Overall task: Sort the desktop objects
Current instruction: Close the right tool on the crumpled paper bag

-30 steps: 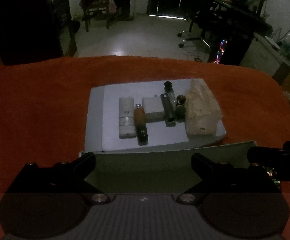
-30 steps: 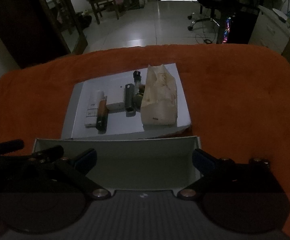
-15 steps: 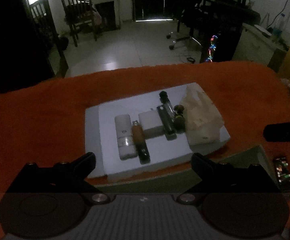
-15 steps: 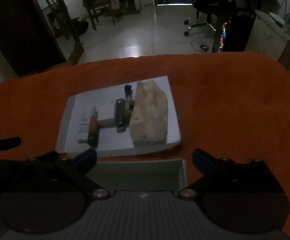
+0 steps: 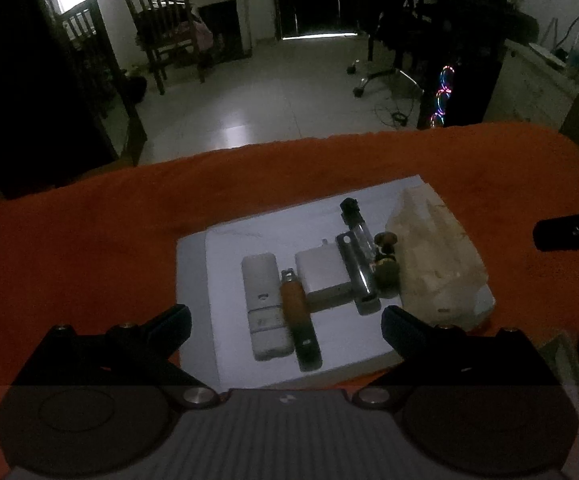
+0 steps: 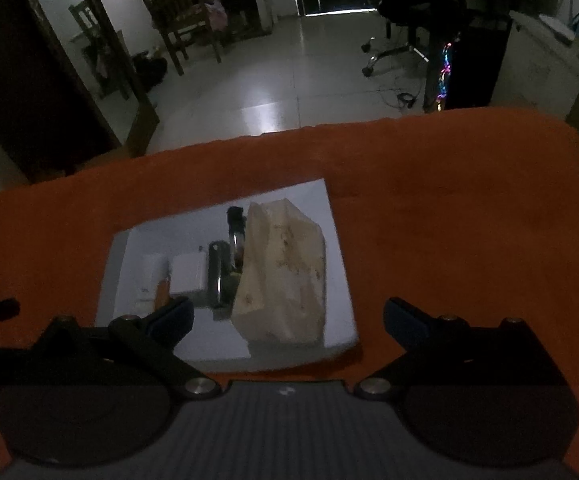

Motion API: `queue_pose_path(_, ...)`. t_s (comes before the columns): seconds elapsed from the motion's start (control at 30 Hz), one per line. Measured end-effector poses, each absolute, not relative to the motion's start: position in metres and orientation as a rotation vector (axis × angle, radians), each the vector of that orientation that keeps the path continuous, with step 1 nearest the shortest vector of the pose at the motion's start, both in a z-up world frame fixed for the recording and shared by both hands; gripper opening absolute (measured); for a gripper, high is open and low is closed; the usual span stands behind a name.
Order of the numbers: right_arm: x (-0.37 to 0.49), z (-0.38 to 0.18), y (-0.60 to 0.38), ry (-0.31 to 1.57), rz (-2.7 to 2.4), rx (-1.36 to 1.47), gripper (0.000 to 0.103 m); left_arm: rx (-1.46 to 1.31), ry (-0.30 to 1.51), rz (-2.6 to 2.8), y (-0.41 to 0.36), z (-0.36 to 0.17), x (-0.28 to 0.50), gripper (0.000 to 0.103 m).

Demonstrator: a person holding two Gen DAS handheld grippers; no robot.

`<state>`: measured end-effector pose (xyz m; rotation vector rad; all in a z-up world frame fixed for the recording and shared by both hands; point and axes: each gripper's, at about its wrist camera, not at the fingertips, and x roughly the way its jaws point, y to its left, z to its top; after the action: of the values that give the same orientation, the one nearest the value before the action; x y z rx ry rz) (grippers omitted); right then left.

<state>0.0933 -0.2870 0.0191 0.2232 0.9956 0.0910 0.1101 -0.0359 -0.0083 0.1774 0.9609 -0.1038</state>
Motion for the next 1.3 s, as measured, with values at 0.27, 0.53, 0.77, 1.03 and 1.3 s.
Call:
queue_pose_path(0.27, 0.132, -0.011, -0.293, 1.012, 0.069, 0.265, 0.103, 0.242, 0.971, -0.079, -0.054, -0.029, 0.135, 0.103)
queue_pose_path(0.53, 0.159, -0.052, -0.286, 1.120, 0.050, 0.277, 0.100, 0.250, 1.005, -0.097, -0.059, -0.052, 0.142, 0.103)
queue_pose_path(0.77, 0.164, -0.071, -0.278, 1.169, -0.003, 0.232, 0.071, 0.245, 1.024, -0.111, -0.058, -0.057, 0.144, 0.103)
queue_pose_path(1.03, 0.159, -0.069, -0.268, 1.163, 0.027, 0.137, 0.025, 0.241, 1.024, -0.115, -0.058, -0.060, 0.147, 0.103)
queue_pose_path(1.3, 0.158, -0.066, -0.265, 1.136, 0.151, -0.073, 0.018, 0.326, 1.008, -0.181, -0.077, -0.071, 0.153, 0.103)
